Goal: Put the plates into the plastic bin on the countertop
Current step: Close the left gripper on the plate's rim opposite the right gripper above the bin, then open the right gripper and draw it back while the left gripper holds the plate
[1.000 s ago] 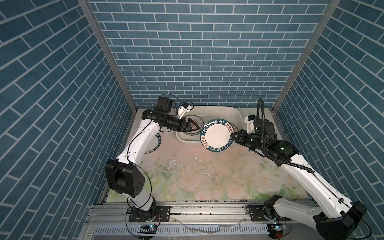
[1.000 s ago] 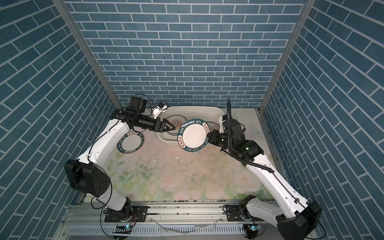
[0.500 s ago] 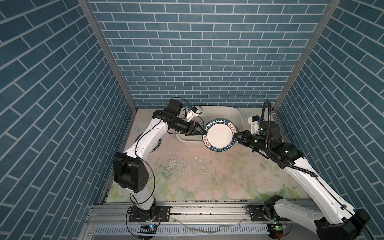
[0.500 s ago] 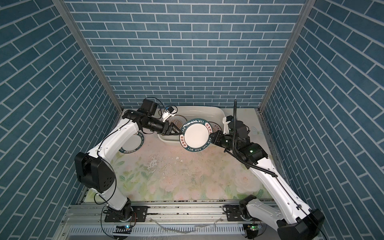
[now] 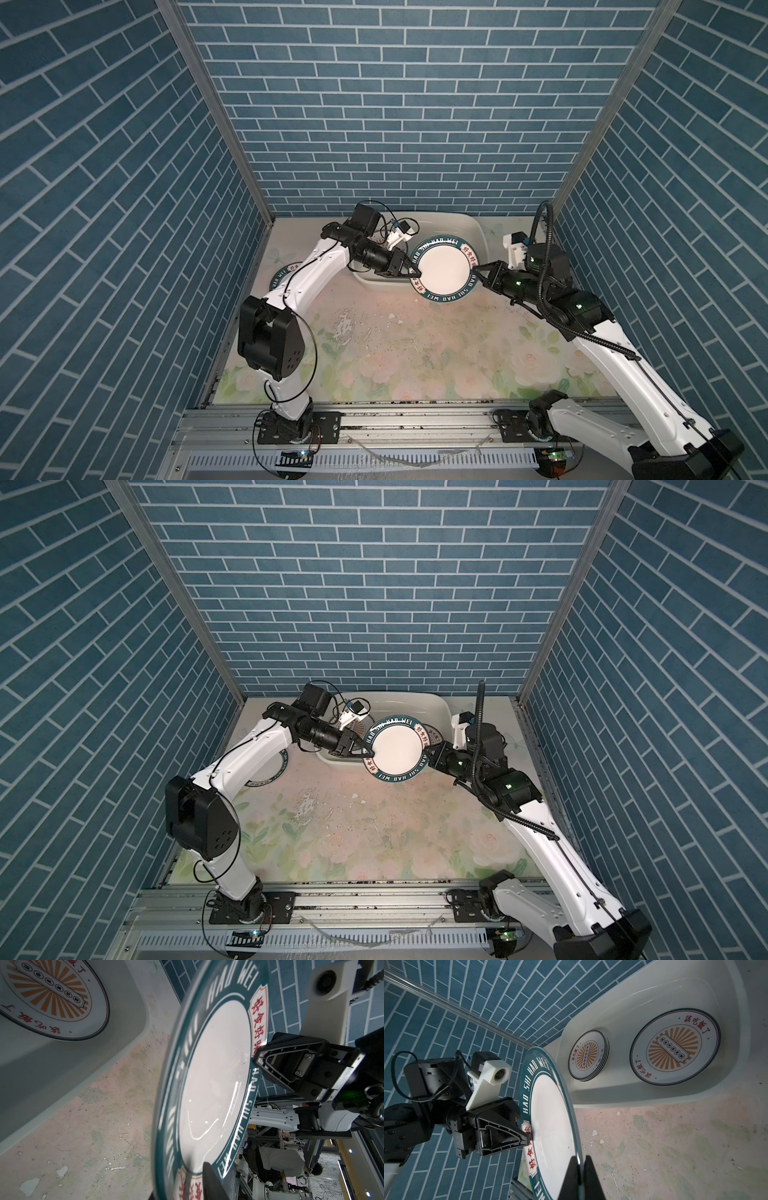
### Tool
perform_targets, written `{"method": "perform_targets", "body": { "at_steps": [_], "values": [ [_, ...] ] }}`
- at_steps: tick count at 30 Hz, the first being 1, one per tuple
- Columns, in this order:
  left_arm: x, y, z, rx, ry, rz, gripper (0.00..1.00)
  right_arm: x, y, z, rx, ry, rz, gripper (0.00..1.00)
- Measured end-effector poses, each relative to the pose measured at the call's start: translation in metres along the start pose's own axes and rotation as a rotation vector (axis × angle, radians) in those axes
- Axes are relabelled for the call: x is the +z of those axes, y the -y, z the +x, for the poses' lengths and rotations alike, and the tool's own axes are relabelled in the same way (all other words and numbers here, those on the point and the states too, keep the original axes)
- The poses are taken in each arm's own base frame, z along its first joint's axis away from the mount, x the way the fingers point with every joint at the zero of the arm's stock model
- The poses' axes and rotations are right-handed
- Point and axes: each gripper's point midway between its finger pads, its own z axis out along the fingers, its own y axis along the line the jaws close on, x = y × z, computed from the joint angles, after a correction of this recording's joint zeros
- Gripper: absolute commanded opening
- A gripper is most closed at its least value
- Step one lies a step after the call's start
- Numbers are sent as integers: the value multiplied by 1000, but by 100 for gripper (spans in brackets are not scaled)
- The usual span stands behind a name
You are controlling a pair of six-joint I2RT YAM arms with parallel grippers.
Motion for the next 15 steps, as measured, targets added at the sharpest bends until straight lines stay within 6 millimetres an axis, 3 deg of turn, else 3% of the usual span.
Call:
{"method": "perform_targets", "body": {
  "at_steps": [8, 13, 15],
  "values": [
    [0, 3, -3, -31, 9, 20, 14, 0, -1, -2, 1, 6, -21, 0],
    [-1, 3, -6, -93, 22, 61, 4, 1, 0, -3, -10, 12, -28, 0],
    [-1, 4, -7, -111, 23, 68, 2, 1, 0, -3, -11, 15, -29, 4]
  ]
}}
